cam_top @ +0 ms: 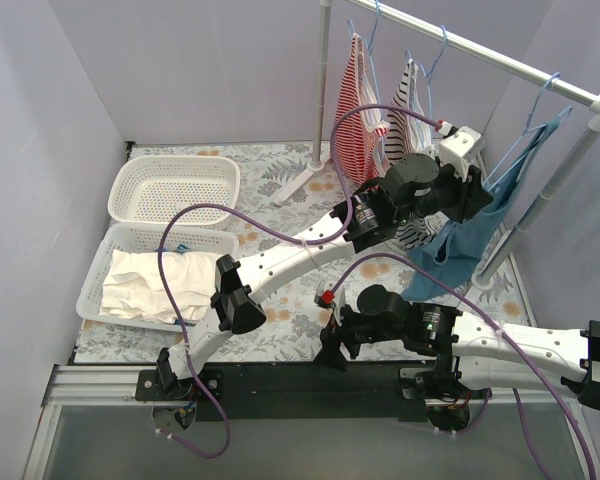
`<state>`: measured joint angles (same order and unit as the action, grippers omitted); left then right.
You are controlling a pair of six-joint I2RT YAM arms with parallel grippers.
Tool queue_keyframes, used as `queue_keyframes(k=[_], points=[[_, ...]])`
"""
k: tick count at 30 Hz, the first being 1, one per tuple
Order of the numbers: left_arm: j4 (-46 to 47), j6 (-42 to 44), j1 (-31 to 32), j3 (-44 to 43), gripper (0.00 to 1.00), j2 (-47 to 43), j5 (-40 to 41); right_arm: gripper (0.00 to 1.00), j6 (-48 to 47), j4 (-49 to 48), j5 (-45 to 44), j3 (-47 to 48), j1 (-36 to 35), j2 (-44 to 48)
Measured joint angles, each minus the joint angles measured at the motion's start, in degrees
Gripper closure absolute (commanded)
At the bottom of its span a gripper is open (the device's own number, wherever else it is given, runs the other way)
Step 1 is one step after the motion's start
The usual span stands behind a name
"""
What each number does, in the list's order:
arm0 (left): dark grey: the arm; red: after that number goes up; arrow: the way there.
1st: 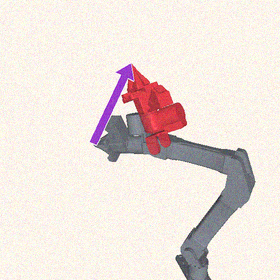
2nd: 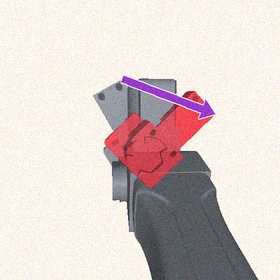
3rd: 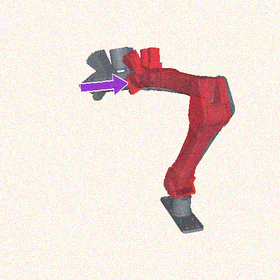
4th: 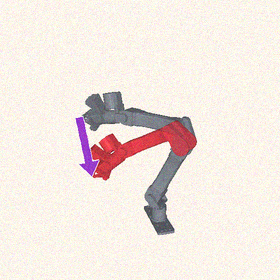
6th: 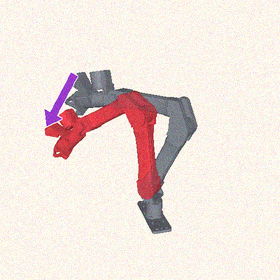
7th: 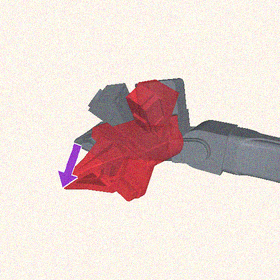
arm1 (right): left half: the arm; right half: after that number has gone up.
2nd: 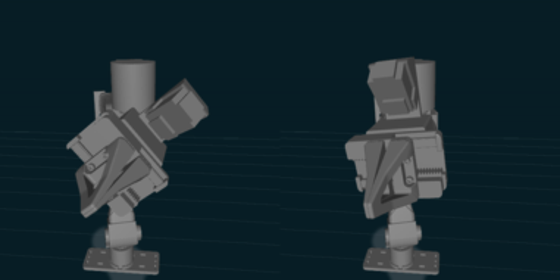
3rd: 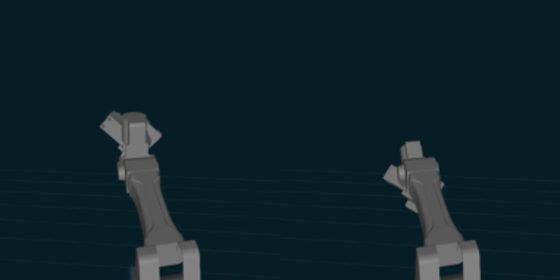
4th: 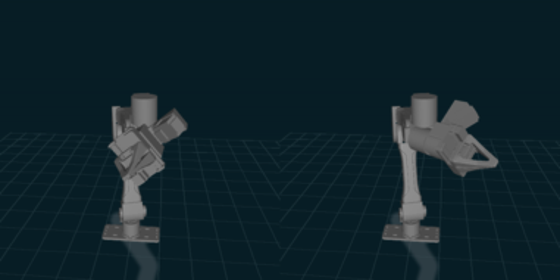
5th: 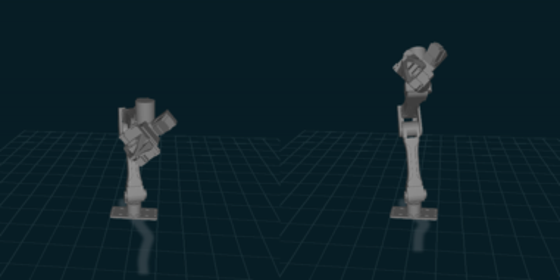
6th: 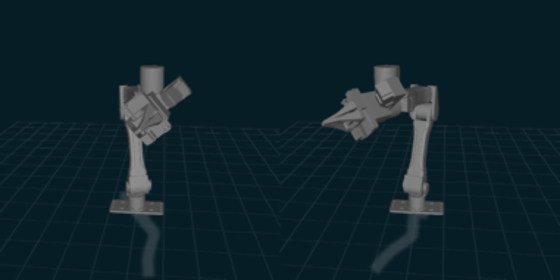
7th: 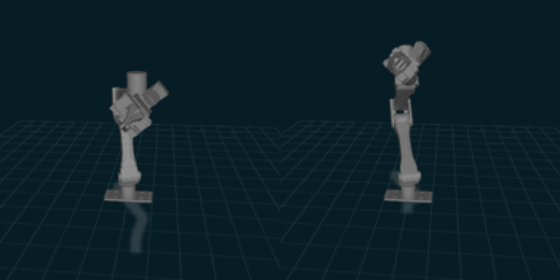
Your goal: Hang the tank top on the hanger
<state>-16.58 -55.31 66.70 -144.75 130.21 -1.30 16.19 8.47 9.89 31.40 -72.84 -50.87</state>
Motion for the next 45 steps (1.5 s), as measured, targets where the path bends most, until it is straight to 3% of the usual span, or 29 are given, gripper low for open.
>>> queue_keyframes(k=[10,14,20,25,29,38,45], points=[[1.99,0.44,-0.11,2.84,0.29,-1.44,-0.46,0.25,0.13,-0.07,-0.74,0.04,-0.48,-0.24],[2.32,0.52,-0.11,5.62,0.15,-3.98,-0.87,0.25,0.13,-0.07,-1.01,0.33,-0.70,-0.31],[2.99,0.72,-0.15,10.45,0.02,-11.67,-2.14,0.24,0.13,-0.11,-2.03,0.44,-0.79,-0.57],[4.83,0.50,-0.22,15.54,0.02,-20.98,-4.15,0.23,0.13,-0.11,-4.02,0.44,-0.81,-0.59],[5.70,0.50,-0.20,25.31,0.02,-31.12,-3.10,0.23,0.42,-0.11,-8.44,0.44,-0.81,0.22],[4.35,-3.17,-1.73,56.76,0.02,-56.94,12.87,0.20,3.41,-0.15,-25.31,0.42,-0.79,4.83],[-3.17,-12.92,-2.84,79.52,0.02,-68.74,22.84,0.19,5.35,-1.29,-35.76,-0.46,-0.81,7.28]])
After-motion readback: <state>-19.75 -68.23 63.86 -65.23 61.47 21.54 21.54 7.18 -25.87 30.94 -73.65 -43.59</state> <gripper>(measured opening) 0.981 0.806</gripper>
